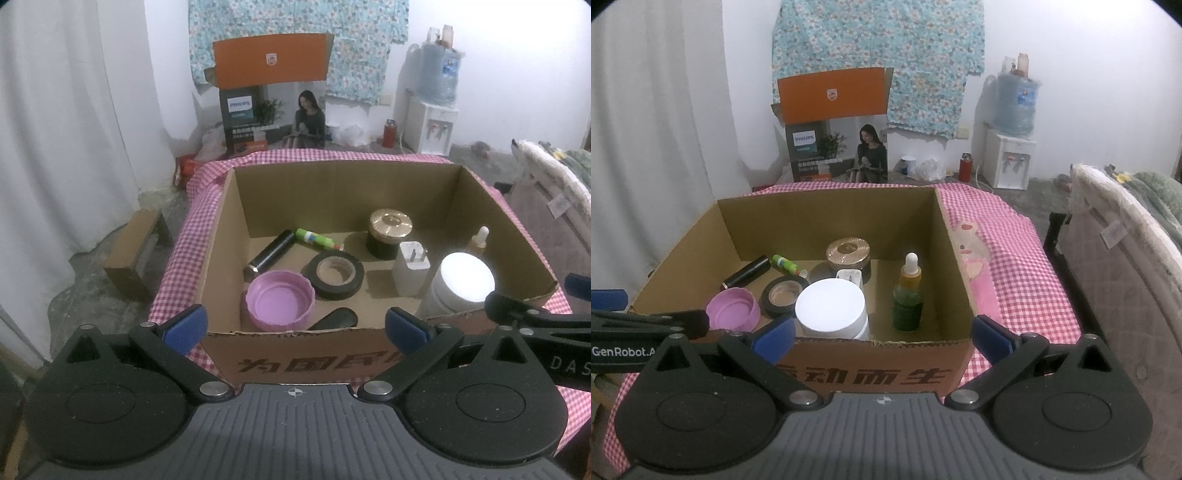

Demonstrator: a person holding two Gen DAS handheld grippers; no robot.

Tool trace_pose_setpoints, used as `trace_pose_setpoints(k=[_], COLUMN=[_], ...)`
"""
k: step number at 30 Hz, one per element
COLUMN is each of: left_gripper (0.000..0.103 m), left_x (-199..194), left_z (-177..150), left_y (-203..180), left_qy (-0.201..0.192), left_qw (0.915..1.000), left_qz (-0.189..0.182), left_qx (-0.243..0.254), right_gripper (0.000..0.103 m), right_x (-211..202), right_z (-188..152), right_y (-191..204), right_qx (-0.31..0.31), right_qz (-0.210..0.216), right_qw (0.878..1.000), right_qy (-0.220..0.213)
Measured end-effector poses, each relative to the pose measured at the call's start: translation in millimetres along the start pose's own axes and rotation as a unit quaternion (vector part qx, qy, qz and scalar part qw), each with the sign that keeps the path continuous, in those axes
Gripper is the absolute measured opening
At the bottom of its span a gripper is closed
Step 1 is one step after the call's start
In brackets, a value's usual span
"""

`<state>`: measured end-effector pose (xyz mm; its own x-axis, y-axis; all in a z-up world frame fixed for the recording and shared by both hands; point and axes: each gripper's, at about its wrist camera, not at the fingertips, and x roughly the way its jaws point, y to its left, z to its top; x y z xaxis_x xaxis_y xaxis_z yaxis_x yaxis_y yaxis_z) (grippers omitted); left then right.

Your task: Organize rigid objects

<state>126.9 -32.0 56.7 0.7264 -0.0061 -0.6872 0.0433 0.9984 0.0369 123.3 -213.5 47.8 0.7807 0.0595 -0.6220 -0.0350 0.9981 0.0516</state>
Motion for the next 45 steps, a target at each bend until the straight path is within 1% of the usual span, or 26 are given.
trace_pose_setpoints(k=[45], left_gripper=[0.103], left_x=[-0.2], left_z=[0.0], left_y=[0.8], left_qy=[-0.001], left_qw=[1.0], left_qz=[0.001], left_qx=[0.003], right_gripper=[0.103], right_x=[-0.5], right_z=[0.0], right_y=[-2.1], right_qx=[-0.001], right_qz=[-0.002], right_qw=[1.0], right_qy=[-0.001])
